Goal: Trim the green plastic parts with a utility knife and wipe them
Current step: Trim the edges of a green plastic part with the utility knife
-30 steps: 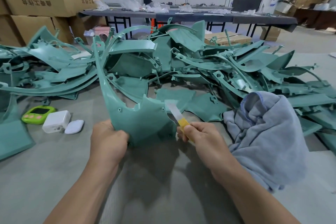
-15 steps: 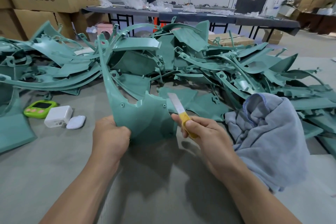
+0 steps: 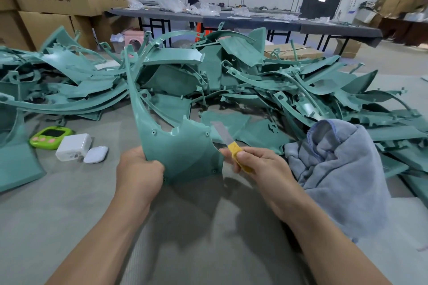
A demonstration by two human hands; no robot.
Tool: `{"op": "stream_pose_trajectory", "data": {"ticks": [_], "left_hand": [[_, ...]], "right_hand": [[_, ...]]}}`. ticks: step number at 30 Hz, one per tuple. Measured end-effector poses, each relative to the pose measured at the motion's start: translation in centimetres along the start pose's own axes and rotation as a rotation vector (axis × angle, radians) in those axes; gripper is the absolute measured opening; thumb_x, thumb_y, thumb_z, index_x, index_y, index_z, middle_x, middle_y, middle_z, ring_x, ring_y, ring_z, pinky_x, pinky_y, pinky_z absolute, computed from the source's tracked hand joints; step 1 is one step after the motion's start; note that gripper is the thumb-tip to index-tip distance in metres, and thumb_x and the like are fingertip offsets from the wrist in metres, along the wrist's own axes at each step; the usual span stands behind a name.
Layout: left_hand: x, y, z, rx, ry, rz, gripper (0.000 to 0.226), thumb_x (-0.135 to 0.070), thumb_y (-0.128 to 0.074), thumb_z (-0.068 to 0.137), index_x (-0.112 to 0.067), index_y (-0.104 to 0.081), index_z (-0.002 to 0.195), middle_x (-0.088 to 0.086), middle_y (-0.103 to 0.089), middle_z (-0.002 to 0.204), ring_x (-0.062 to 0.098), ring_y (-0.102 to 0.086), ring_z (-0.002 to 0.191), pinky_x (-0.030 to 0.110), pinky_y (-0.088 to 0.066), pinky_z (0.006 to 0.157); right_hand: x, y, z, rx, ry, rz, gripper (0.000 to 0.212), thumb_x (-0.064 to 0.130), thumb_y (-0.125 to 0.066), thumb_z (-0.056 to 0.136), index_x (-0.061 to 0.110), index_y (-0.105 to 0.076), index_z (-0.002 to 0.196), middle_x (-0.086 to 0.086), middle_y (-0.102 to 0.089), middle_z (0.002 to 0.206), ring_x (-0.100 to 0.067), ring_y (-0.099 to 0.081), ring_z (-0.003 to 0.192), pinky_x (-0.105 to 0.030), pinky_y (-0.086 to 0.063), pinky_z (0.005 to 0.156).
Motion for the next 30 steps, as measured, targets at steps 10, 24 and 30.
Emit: {"op": "stream_pose_trajectory", "data": {"ticks": [10, 24, 30], "left_hand": [[-0.5, 0.3, -0.4, -0.010, -0.023, 0.037, 0.036, -0.004, -0.059, 0.055, -0.025, -0.077, 0.077, 0.011, -0.077, 0.081, 0.040, -0.073, 0.078, 0.062, -0.060, 0.070], [0.2, -2.0, -1.1, 0.249, 0.149, -0.154, 0.025, -0.007, -0.071, 0.061, -0.014, -0.080, 0.083, 0.004, -0.080, 0.089, 0.024, -0.076, 0.082, 0.036, -0.057, 0.077], [0.5, -3.3, -2.3, 0.311, 0.296, -0.402, 0.021, -0.012, -0.054, 0.103, -0.006, -0.072, 0.112, 0.008, -0.079, 0.105, 0.023, -0.076, 0.097, 0.036, -0.056, 0.082]], "right_hand": [[0.7, 0.3, 0.7, 0.041, 0.046, -0.079, 0.039, 0.016, -0.055, 0.098, 0.017, -0.064, 0.060, 0.002, -0.078, 0.110, -0.009, -0.066, 0.118, -0.055, -0.040, 0.114], [-1.0, 2.7, 1.2, -0.183, 0.013, -0.129, 0.053, 0.011, -0.047, 0.105, 0.020, -0.068, 0.057, -0.006, -0.079, 0.089, -0.022, -0.076, 0.090, -0.039, -0.058, 0.088], [-0.4, 3.1, 1.3, -0.226, 0.081, -0.055, 0.039, 0.011, -0.048, 0.106, 0.012, -0.069, 0.072, -0.010, -0.077, 0.080, -0.022, -0.073, 0.073, -0.037, -0.056, 0.073]]}}
Point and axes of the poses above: each hand's wrist, its own z-axis towards the middle knuckle, its own y-axis out of the back of the hand, x = y × z, the point moved 10 cm from there along z, towards the middle knuckle
